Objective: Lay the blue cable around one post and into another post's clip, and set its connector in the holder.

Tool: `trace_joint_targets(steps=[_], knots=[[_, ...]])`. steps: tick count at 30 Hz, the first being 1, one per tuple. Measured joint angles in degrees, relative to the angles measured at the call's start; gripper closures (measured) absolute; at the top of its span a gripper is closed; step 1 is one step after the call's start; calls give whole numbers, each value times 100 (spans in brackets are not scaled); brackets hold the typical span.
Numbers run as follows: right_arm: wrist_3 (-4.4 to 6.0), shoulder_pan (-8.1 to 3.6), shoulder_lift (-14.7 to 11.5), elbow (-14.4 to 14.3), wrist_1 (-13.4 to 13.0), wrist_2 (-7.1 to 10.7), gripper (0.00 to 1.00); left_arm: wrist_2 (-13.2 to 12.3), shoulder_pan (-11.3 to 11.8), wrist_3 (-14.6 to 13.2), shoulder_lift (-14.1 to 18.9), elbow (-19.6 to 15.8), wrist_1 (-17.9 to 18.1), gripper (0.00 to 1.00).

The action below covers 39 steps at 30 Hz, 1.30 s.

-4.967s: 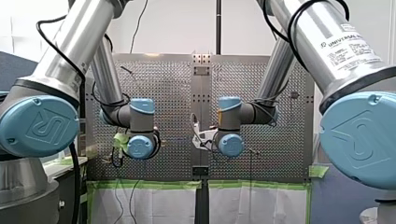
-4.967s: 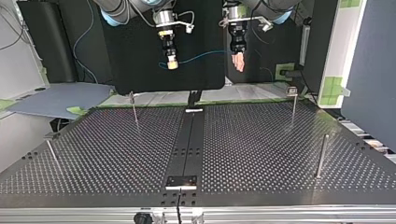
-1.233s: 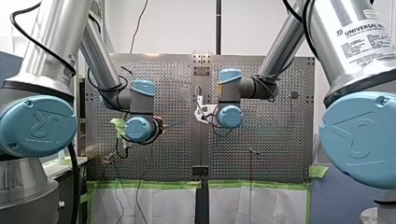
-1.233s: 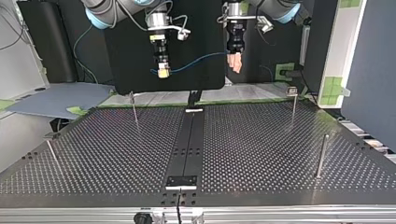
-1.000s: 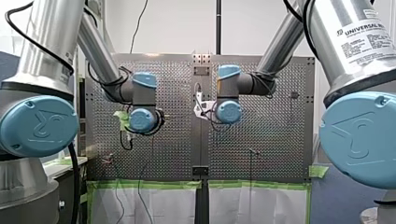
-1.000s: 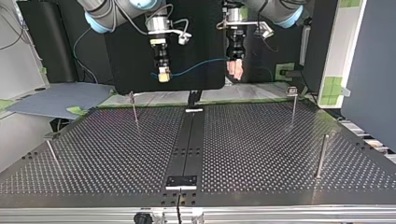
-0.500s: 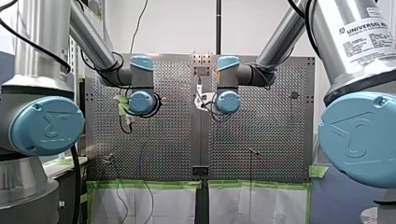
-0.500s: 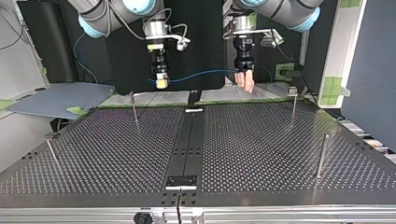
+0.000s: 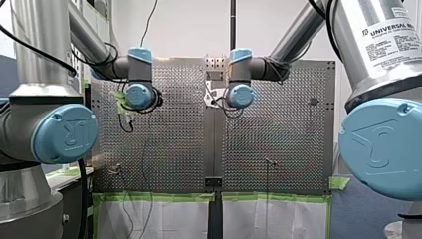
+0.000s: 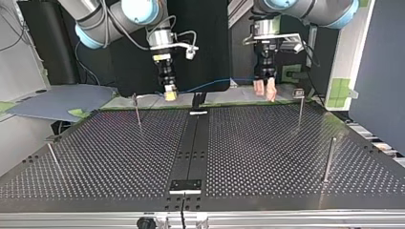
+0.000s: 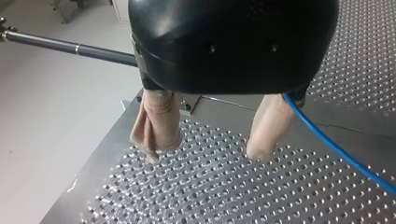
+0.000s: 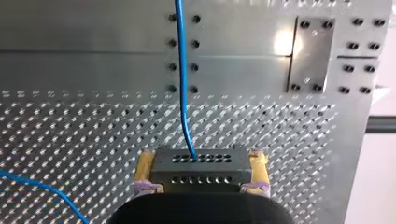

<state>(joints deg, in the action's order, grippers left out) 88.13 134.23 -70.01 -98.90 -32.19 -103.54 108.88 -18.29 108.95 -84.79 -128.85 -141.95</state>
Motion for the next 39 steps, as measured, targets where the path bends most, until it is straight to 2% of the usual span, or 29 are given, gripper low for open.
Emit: trace_joint_targets(steps=[5,9,12,16,19,25,35,39], knots=[[-79,36,-1,257,176,64,91,-206,197,3,82,29,-210,0],[-119,61,-1,438,275,128,91,-280,263,-12,134,72,-385,0],[-202,87,-1,549,340,170,91,-290,273,-36,176,117,-525,0],[-383,138,0,670,406,200,91,-304,274,-60,232,186,-720,0],[-467,184,-1,764,456,203,91,-308,276,-64,281,258,-874,0],[-507,291,0,992,579,203,91,-304,275,-59,391,460,-1224,0],[-515,475,1,1415,758,207,91,-260,316,53,526,825,-1655,0],[-514,536,3,1567,832,210,91,-159,370,45,539,1005,-1836,0]])
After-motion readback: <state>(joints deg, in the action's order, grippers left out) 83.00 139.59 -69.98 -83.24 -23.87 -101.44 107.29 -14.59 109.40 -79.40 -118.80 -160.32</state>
